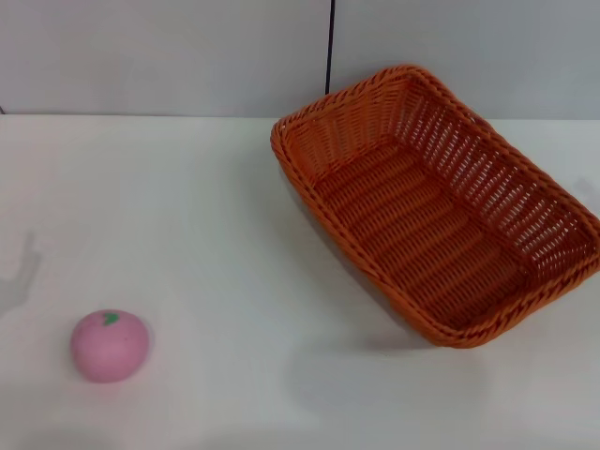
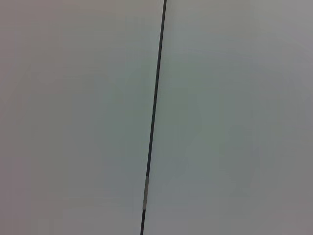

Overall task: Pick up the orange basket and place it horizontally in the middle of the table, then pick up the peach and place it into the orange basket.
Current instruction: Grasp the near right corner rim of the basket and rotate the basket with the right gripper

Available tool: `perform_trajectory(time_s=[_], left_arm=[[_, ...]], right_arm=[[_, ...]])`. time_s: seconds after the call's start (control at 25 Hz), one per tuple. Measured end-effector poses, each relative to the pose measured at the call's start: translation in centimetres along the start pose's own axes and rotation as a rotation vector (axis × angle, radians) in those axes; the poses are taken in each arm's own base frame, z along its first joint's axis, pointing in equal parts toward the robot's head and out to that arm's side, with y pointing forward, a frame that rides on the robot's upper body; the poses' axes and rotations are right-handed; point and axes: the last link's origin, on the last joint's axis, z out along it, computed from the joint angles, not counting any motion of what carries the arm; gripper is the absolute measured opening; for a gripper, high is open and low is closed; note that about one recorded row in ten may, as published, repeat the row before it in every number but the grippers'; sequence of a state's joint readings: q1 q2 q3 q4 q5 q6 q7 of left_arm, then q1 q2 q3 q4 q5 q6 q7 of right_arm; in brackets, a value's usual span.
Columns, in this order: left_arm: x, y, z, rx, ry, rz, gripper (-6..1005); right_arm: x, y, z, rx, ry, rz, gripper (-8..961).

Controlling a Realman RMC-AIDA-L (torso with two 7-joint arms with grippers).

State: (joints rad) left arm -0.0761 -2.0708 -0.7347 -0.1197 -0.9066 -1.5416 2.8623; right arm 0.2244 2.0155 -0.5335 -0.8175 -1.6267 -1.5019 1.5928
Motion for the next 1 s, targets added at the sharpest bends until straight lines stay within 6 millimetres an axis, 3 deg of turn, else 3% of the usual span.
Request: perform_trajectory(time_s=[0.16,0.36,0.6,1.0], left_arm=[[0.0,-0.1,-0.2,0.003,0.002,0.000,811],[0.2,-0.2,-0.8,0.009,0.011,0.002,811],[0.2,-0.3,-1.3,0.017,0.009,0.002,811],[0.3,-0.2,-1.0,0.011,0.016,0.001,810]], right_arm=[[-3.5,-0.1,1.6,-0.058,0.257,0.110,736],[-5.2,0.0,2.7,-0.061,0.431,0.218,735],[-5.1,-0.1,4.1,-0.032,0.524,0.232,734],[-2.0,1.3,8.8,-0.052,0.594,0.182,733]])
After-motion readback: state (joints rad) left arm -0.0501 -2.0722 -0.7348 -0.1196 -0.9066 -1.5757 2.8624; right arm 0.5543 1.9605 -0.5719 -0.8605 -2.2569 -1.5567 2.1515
